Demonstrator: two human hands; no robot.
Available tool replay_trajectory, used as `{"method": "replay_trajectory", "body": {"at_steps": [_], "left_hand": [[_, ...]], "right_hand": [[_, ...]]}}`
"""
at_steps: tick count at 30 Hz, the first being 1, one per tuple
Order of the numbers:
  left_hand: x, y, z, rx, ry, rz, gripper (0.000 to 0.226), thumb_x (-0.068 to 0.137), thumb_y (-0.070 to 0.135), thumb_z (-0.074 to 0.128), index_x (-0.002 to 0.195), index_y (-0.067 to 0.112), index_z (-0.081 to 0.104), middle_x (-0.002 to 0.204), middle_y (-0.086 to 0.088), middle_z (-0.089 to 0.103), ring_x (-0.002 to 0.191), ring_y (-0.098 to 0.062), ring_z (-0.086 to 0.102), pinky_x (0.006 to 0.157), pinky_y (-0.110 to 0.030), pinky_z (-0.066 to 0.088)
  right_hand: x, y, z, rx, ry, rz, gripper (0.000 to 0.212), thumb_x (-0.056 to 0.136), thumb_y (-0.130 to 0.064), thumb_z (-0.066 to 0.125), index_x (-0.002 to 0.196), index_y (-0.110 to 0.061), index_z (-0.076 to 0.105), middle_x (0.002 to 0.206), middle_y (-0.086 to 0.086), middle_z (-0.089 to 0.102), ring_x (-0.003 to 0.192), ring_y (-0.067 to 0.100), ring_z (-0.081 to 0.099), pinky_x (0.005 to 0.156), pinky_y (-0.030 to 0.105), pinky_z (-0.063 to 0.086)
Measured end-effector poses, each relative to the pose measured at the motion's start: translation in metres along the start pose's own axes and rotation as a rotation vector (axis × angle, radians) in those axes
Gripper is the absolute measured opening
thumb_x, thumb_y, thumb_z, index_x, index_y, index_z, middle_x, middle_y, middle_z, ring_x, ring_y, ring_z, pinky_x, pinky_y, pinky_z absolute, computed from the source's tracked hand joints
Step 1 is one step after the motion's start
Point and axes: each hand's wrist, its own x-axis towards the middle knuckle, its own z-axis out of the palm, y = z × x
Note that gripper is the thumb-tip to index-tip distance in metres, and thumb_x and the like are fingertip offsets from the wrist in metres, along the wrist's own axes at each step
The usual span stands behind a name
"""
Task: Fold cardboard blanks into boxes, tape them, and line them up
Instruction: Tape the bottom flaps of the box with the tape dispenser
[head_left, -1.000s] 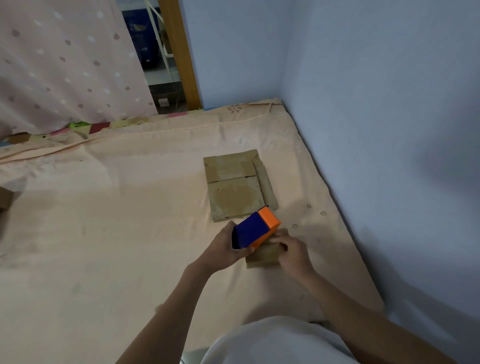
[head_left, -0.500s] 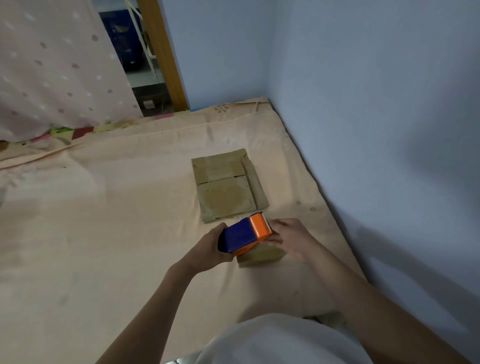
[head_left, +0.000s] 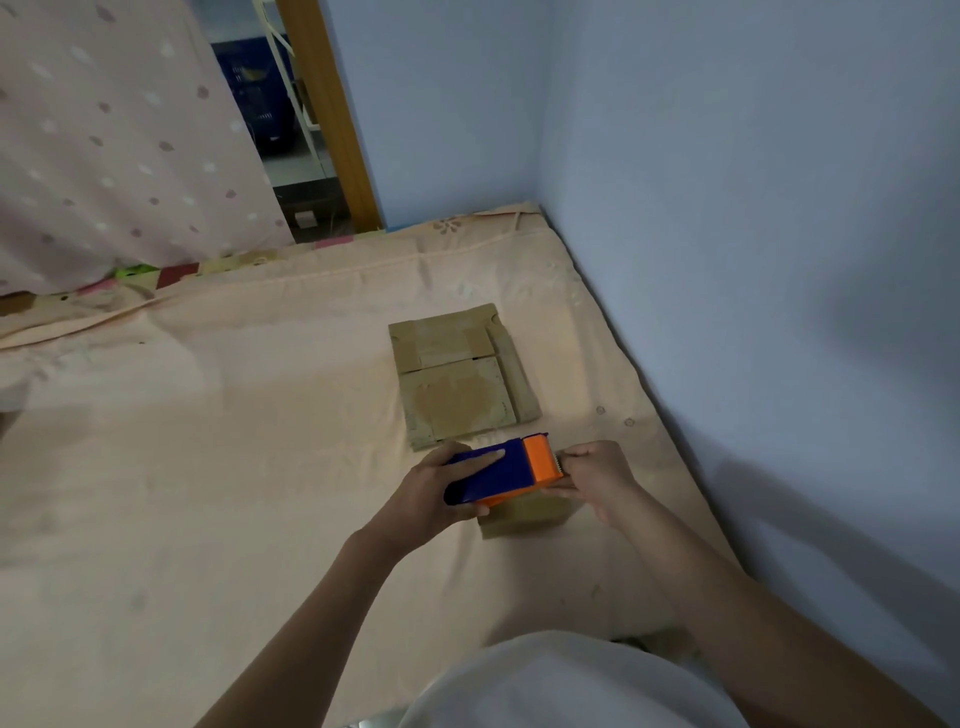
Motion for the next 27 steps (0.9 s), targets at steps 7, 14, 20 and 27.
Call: {"method": "replay_trajectory", "body": {"at_steps": [7,14,20,27], "left_hand": [[-0.009,-0.003,0.004,-0.011,0.028,0.068,0.061,0.089,0.041,0.067,0.145,0.040,0.043,0.151,0.017,0.035,0.136,0.001,0.031,0.096,-0.003,0.039],[-0.009,-0.004,0.006,0.014,0.038,0.094,0.064,0.087,0.031,0.072,0.145,0.035,0.046,0.152,0.015,0.040,0.135,-0.007,0.039,0.099,-0.021,0.050],[-0.013,-0.004,0.012,-0.064,0.047,0.066,0.063,0.083,0.041,0.074,0.142,0.040,0.050,0.151,0.020,0.042,0.133,-0.005,0.041,0.101,-0.023,0.049],[-0.003,-0.003,0.006,-0.144,0.021,0.047,0.059,0.079,0.021,0.082,0.133,0.035,0.061,0.145,0.018,0.049,0.135,-0.001,0.041,0.098,-0.024,0.052]], "right_hand": [[-0.005,0.002,-0.004,0.020,-0.015,0.014,0.014,0.098,0.001,0.058,0.109,0.007,0.064,0.093,0.024,0.073,0.077,0.030,0.076,0.068,0.039,0.063],[-0.004,0.002,-0.006,-0.023,-0.016,-0.016,0.013,0.099,-0.001,0.057,0.105,0.005,0.067,0.092,0.022,0.074,0.076,0.030,0.076,0.068,0.041,0.063],[-0.003,0.005,-0.007,-0.051,0.015,-0.006,0.009,0.098,-0.001,0.059,0.091,-0.004,0.065,0.092,0.021,0.073,0.076,0.031,0.076,0.074,0.047,0.063],[0.004,0.007,-0.011,-0.211,0.090,-0.025,0.006,0.093,-0.005,0.068,0.088,-0.008,0.070,0.093,0.014,0.074,0.068,0.028,0.075,0.070,0.043,0.064]]}}
